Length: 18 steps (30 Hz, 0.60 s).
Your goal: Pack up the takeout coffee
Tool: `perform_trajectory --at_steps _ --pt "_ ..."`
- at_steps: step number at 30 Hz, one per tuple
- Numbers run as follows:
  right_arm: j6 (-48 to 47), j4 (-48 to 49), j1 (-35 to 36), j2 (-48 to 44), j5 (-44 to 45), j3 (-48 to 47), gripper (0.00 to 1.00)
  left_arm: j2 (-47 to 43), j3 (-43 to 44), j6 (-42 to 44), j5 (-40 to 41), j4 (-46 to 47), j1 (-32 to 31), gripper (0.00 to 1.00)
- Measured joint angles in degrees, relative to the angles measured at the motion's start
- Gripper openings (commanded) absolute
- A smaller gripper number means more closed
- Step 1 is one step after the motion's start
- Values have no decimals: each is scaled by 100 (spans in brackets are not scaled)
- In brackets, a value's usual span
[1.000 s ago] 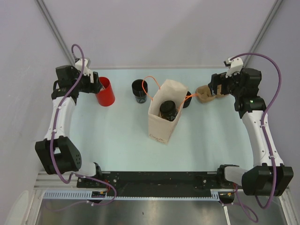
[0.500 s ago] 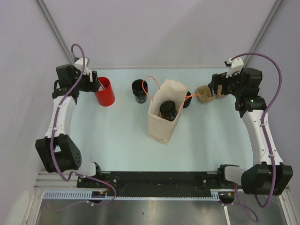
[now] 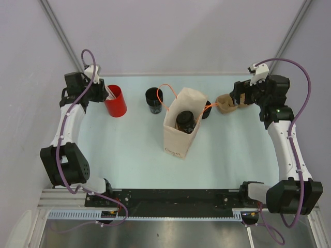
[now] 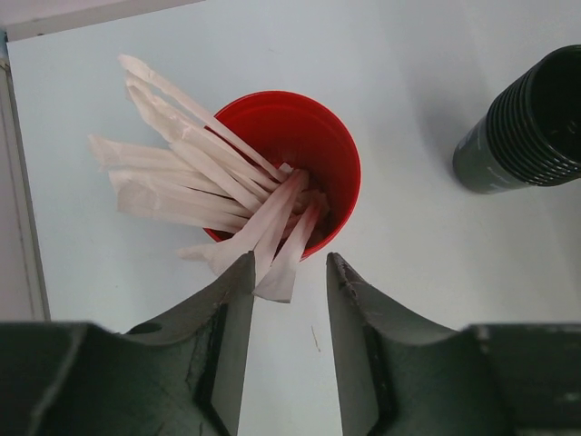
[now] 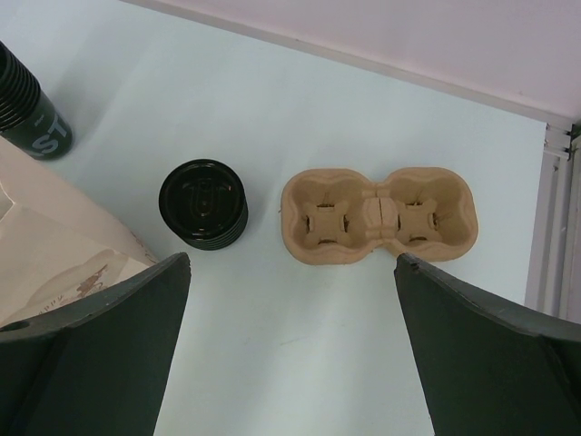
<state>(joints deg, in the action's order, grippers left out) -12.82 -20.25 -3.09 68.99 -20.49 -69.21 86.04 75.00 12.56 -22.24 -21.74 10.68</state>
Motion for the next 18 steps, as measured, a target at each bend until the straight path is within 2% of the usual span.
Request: perform_trajectory --at_steps 7,11,12,16,18 --pt "35 -2 -4 22 -4 0 100 0 0 0 -46 0 0 28" --pt "35 -2 -7 22 -24 0 100 2 0 0 -72 0 0 25" --pt "37 -2 -11 22 -42 0 100 9 0 -2 -92 -2 0 26" --pt "37 -2 -26 22 -59 0 100 74 0 -11 -203 -4 0 38" --pt "37 -2 -37 22 -83 0 100 127 0 -9 -234 -22 -7 40"
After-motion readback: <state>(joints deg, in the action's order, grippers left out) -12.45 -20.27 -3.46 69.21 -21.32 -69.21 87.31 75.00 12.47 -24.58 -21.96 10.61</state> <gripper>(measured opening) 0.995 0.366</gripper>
